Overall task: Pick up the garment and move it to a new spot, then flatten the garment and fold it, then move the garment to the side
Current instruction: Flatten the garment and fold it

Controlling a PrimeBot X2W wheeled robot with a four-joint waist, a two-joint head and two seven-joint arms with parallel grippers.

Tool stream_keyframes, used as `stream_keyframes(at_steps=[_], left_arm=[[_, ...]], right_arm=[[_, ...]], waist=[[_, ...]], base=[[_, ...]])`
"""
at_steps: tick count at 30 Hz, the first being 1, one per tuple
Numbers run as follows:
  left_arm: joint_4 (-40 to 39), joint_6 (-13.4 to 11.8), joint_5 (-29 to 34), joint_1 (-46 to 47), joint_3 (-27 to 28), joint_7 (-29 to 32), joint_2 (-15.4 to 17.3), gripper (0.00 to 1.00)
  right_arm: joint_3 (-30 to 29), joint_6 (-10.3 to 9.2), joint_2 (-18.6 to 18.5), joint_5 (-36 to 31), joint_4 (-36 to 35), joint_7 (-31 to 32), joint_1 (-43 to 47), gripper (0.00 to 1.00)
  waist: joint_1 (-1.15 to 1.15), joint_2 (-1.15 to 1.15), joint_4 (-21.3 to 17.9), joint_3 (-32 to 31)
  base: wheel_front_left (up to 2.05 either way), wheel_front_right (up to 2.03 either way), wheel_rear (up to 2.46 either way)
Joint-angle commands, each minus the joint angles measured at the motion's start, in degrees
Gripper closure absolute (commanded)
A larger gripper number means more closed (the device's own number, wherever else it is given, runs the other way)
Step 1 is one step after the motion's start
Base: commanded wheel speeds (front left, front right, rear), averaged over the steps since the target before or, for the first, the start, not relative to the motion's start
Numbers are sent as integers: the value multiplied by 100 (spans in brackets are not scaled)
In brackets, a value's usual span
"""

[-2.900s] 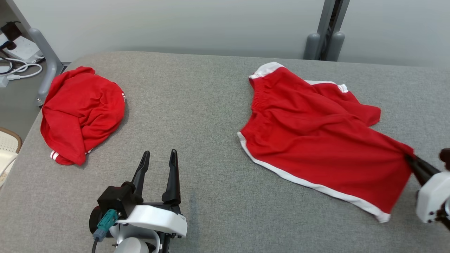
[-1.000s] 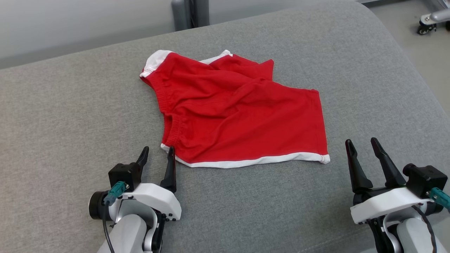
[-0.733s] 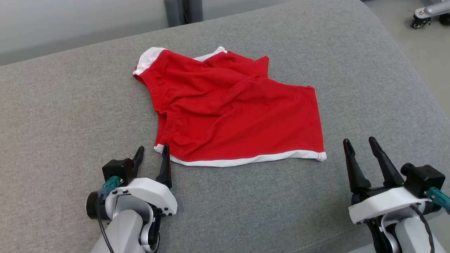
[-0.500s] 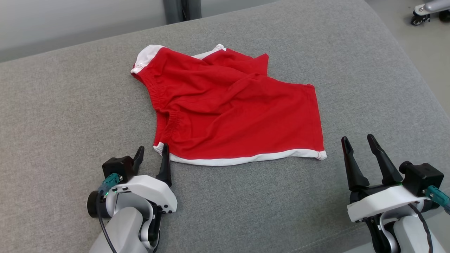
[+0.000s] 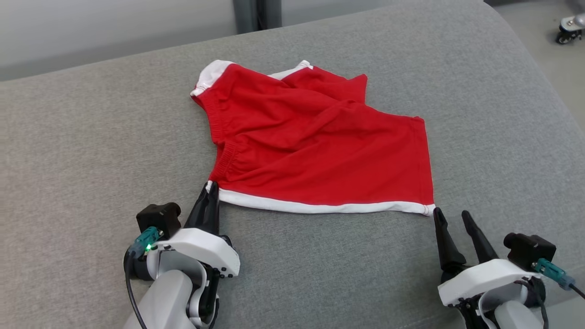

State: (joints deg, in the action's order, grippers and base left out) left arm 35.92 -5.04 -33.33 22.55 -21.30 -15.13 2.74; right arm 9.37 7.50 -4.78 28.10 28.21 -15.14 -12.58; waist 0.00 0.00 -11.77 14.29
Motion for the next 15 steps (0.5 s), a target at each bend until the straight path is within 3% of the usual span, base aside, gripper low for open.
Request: stream_keyframes(at_steps=[1, 8, 15], left_arm=[[-89, 18, 43, -85, 5, 4, 27, 100], [-472, -50, -6, -266, -220, -1, 30, 100], [-630, -123, -3, -325, -309, -1, 28, 100]], right_arm=[[-24, -1, 17, 205, 105, 8, -86, 0], [28, -1, 159, 1342, 820, 224, -340, 0], [382, -2, 194, 2051, 1281, 352, -483, 0]], waist=[[0, 0, 66, -41], [0, 0, 307, -120], [0, 0, 449, -159]], base=[[0, 0, 0], [0, 0, 0], [0, 0, 0]])
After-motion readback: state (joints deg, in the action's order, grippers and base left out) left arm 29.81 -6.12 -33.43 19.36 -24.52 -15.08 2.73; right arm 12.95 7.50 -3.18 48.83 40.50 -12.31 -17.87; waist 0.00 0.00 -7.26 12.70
